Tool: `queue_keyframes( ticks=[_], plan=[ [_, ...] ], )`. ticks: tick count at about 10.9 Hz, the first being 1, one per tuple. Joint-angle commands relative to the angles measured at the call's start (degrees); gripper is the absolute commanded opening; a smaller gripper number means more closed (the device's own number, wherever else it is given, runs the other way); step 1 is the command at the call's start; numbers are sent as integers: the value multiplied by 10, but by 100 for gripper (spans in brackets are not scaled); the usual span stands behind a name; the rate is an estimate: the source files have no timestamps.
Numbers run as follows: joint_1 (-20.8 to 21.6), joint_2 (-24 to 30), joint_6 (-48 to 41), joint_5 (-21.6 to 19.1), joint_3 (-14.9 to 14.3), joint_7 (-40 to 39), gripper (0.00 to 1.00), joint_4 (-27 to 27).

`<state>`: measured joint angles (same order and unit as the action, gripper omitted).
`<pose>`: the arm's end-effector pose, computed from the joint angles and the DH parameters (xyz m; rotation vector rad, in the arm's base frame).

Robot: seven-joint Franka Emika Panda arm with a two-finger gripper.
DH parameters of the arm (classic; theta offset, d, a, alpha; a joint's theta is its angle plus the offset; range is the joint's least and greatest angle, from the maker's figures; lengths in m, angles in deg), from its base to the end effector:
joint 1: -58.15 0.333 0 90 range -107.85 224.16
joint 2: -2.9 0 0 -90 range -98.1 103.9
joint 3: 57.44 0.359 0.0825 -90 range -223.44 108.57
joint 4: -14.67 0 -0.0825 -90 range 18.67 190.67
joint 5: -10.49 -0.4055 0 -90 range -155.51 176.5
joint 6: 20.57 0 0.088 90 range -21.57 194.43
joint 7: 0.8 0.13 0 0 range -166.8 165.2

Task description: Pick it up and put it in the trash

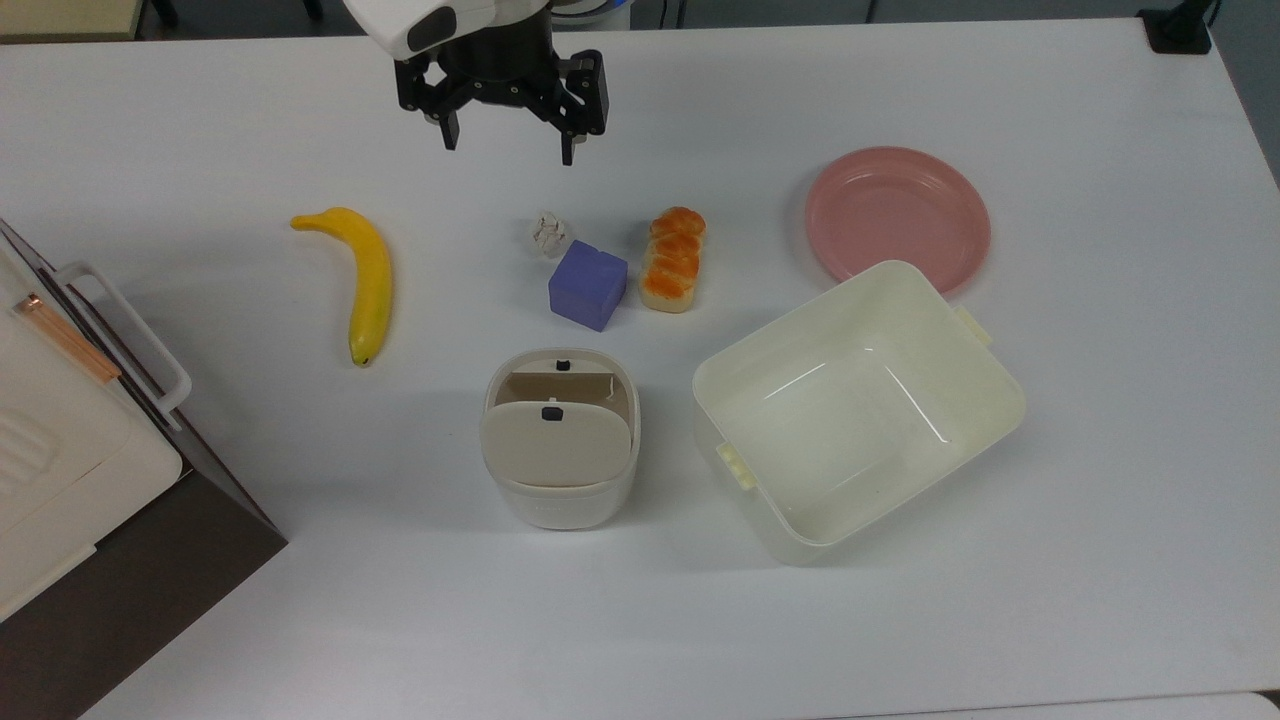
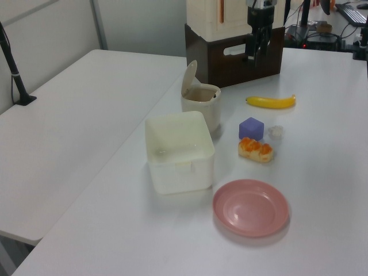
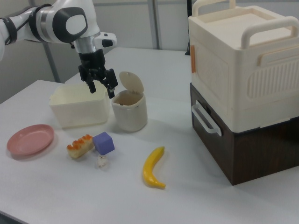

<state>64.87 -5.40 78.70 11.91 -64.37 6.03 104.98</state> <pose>0.6360 -0.0003 0.5689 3.0950 -0.1823 0.0232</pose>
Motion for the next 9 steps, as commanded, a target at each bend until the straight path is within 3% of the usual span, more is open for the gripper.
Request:
queue_keyframes(
  ticks=[1,9],
  plan=[
    [3,11,-11,-4,-5,-16,100,10],
    [2,11,-9,1,-5,-13,100,10]
  ],
)
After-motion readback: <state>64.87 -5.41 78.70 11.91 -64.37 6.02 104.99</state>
